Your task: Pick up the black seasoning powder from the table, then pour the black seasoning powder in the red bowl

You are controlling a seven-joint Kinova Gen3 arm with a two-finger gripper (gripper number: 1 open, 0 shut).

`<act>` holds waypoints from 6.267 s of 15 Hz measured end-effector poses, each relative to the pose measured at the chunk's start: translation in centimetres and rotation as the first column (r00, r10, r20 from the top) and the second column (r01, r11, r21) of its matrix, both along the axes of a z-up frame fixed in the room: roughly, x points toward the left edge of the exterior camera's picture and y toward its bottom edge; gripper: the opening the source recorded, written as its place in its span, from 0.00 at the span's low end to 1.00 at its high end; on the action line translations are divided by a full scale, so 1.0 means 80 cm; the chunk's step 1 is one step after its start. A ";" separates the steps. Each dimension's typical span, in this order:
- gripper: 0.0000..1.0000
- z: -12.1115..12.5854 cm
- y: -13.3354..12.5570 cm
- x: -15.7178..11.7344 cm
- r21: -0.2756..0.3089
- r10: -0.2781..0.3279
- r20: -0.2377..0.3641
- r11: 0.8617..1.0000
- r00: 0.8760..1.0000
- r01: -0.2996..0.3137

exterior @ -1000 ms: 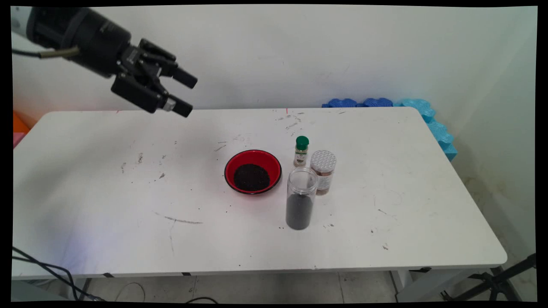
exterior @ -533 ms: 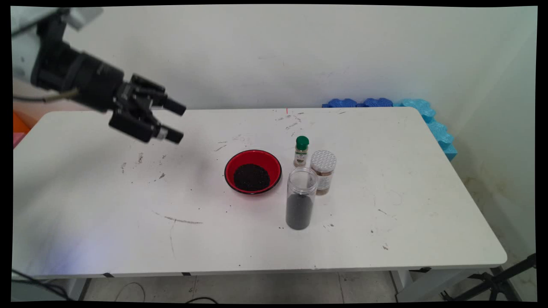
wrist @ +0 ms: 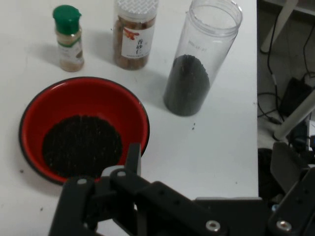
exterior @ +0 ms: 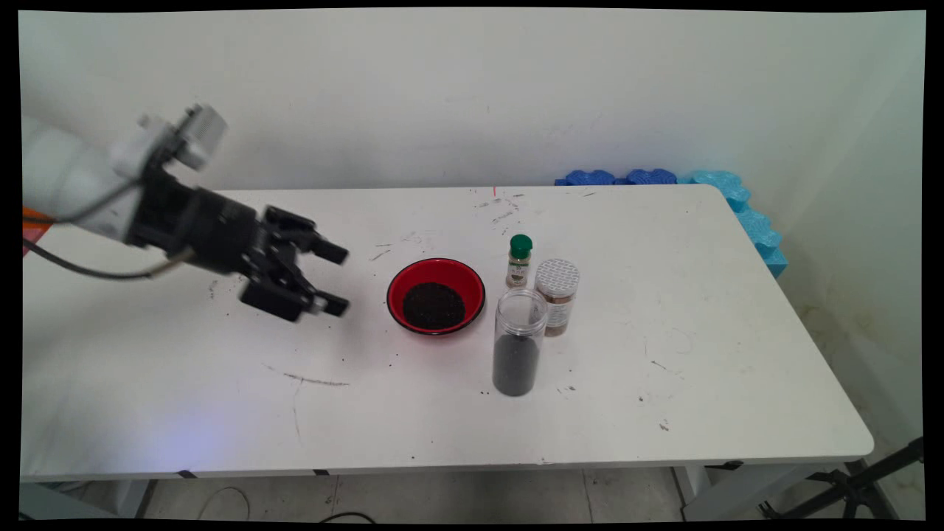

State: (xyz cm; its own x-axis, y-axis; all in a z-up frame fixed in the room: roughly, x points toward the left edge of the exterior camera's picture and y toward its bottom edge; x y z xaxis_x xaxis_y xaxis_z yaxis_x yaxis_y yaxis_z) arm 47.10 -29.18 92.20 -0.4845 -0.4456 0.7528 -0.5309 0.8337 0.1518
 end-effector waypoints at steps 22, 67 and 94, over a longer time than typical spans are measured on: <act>1.00 -0.135 -0.065 -0.172 -0.104 -0.070 -0.042 0.992 0.997 0.065; 0.00 0.028 -0.064 -0.134 0.106 -0.033 -0.125 0.993 0.992 0.046; 0.00 0.048 -0.085 -0.096 0.475 0.228 -0.167 0.871 0.959 -0.125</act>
